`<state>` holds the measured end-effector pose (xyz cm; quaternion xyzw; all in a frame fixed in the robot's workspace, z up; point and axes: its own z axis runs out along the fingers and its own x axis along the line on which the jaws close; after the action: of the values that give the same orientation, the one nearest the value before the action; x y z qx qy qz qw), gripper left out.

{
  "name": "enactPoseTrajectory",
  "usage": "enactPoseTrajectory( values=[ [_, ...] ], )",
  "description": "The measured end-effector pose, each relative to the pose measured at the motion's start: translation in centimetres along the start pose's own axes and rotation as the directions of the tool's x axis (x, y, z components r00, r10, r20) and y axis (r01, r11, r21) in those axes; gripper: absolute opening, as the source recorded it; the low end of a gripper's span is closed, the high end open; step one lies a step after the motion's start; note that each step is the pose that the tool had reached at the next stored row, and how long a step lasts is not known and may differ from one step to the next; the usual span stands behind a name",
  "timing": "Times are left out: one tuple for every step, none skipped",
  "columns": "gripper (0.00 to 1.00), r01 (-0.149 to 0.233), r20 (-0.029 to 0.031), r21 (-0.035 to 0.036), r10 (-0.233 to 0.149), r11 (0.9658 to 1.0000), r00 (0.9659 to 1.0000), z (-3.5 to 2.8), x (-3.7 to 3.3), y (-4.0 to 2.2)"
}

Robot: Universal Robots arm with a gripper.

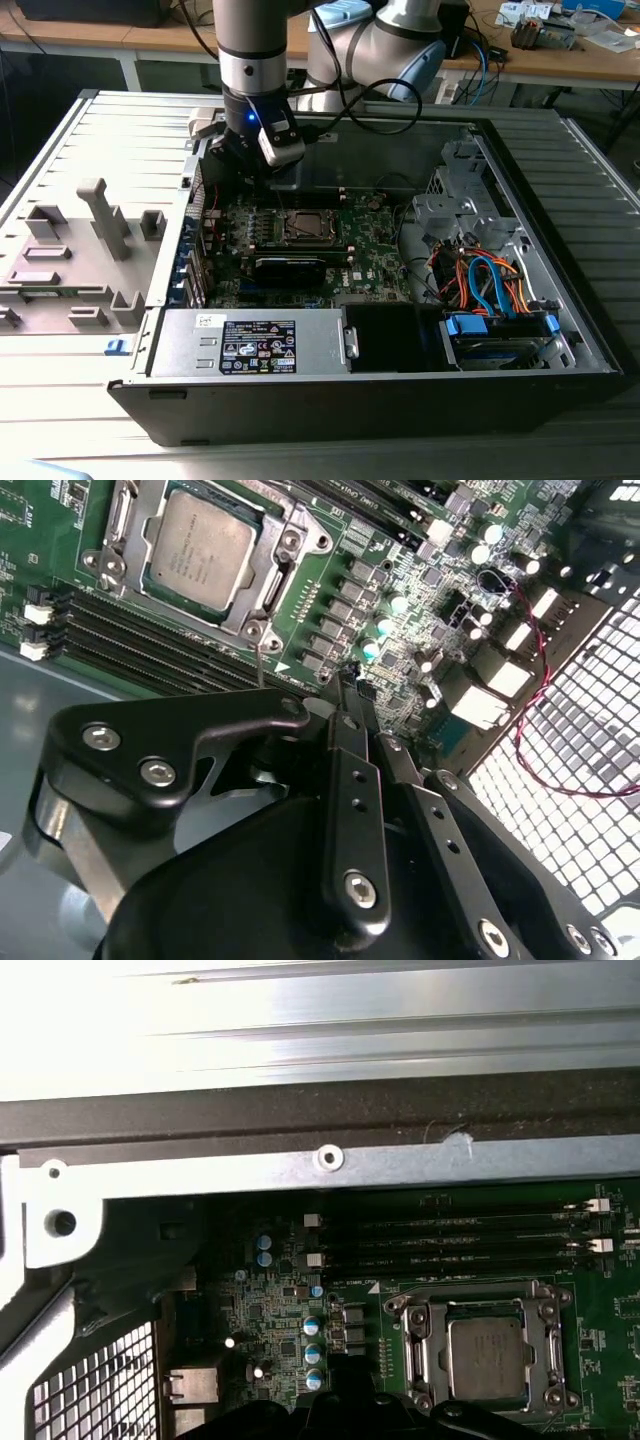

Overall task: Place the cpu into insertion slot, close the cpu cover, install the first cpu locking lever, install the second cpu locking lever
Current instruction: 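Install the first cpu locking lever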

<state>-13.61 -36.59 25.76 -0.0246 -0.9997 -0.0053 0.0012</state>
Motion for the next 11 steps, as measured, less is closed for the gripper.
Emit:
enactPoseTrajectory(
  values=[
    [0.11, 0.000, 0.0000, 0.0000, 0.000, 1.0000, 1.0000, 0.00, 0.16, -0.01],
    [0.11, 0.000, 0.0000, -0.0001, 0.000, 1.0000, 1.0000, 0.00, 0.28, -0.01],
    [0.11, 0.000, 0.0000, -0.0002, 0.000, 1.0000, 1.0000, 0.00, 0.37, -0.02],
    [0.11, 0.000, 0.0000, -0.0002, 0.000, 1.0000, 1.0000, 0.00, 0.46, -0.02],
    [0.11, 0.000, 0.0000, -0.0006, 0.000, 1.0000, 1.0000, 0.00, 0.57, -0.03],
    [0.11, 0.000, -0.0002, -0.0021, 0.000, 1.0000, 1.0000, 0.00, 0.62, -0.03],
    [0.11, 0.000, -0.0004, -0.0082, 0.000, 1.0000, 1.0000, 0.00, 0.62, -0.03],
    [0.11, 0.000, -0.0010, -0.0198, 0.000, 0.9998, 1.0000, 0.00, 0.63, -0.03],
    [0.11, 0.000, -0.0015, -0.0311, 0.000, 0.9995, 1.0000, 0.00, 0.63, -0.03],
    [0.11, 0.000, -0.0020, -0.0424, 0.000, 0.9991, 1.0000, 0.00, 0.62, -0.03],
    [0.11, 0.000, -0.0022, -0.0468, 0.000, 0.9989, 1.0000, 0.01, 0.62, -0.03]
  ],
)
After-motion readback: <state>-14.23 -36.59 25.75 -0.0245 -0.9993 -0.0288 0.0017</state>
